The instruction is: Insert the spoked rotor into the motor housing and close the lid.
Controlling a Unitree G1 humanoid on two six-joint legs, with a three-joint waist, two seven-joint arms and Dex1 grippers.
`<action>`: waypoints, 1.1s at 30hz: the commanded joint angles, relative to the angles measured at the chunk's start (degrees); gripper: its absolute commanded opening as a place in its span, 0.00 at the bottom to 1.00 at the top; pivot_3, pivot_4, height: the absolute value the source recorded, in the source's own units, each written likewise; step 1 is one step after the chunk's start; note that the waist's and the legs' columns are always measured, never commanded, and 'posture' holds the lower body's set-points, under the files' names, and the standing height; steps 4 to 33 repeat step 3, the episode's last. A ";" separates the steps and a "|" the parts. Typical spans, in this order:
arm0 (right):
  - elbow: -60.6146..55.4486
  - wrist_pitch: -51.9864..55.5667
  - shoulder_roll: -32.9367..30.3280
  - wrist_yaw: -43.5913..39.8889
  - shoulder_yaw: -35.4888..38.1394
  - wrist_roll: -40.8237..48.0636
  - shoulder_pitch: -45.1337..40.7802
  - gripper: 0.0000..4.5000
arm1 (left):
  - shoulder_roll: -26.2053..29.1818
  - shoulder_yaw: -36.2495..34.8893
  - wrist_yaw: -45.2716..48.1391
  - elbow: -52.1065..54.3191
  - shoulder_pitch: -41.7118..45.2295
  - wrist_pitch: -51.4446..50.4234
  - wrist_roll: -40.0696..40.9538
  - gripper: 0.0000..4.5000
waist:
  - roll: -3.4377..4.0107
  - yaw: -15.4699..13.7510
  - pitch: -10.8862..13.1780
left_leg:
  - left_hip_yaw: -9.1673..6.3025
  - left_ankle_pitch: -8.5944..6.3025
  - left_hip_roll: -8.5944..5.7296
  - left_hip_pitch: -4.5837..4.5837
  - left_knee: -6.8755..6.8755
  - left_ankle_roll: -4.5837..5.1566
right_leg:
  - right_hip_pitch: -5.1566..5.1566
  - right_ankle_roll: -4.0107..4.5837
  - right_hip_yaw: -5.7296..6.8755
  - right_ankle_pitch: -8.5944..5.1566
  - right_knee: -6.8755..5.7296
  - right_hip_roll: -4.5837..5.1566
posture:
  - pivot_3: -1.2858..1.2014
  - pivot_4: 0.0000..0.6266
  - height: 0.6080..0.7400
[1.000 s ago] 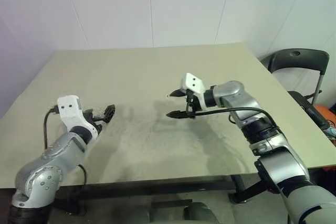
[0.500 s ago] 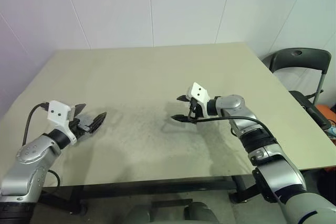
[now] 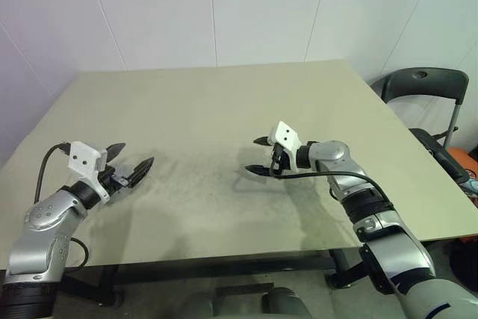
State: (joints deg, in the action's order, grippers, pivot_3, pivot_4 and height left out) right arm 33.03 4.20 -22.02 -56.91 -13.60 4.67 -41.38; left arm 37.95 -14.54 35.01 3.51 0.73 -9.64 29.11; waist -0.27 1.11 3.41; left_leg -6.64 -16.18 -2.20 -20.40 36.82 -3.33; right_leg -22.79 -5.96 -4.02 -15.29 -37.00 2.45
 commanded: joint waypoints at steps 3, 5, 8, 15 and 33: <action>-2.53 0.59 -0.61 1.23 2.96 0.70 0.55 1.00 | -0.54 -2.33 0.40 1.04 1.45 1.54 -1.25 0.99 | 0.00 -0.02 0.00 | 0.00 0.00 0.00 0.00 0.02 0.00 | 0.01 0.00 0.00 0.00 0.00 0.00 | 0.52 0.00 1.00; -2.53 0.59 -0.61 1.23 2.96 0.70 0.55 1.00 | -0.54 -2.33 0.40 1.04 1.45 1.54 -1.25 0.99 | 0.00 -0.02 0.00 | 0.00 0.00 0.00 0.00 0.02 0.00 | 0.01 0.00 0.00 0.00 0.00 0.00 | 0.52 0.00 1.00; -2.53 0.59 -0.61 1.23 2.96 0.70 0.55 1.00 | -0.54 -2.33 0.40 1.04 1.45 1.54 -1.25 0.99 | 0.00 -0.02 0.00 | 0.00 0.00 0.00 0.00 0.02 0.00 | 0.01 0.00 0.00 0.00 0.00 0.00 | 0.52 0.00 1.00; -2.53 0.59 -0.61 1.23 2.96 0.70 0.55 1.00 | -0.54 -2.33 0.40 1.04 1.45 1.54 -1.25 0.99 | 0.00 -0.02 0.00 | 0.00 0.00 0.00 0.00 0.02 0.00 | 0.01 0.00 0.00 0.00 0.00 0.00 | 0.52 0.00 1.00; -2.53 0.59 -0.61 1.23 2.96 0.70 0.55 1.00 | -0.54 -2.33 0.40 1.04 1.45 1.54 -1.25 0.99 | 0.00 -0.02 0.00 | 0.00 0.00 0.00 0.00 0.02 0.00 | 0.01 0.00 0.00 0.00 0.00 0.00 | 0.52 0.00 1.00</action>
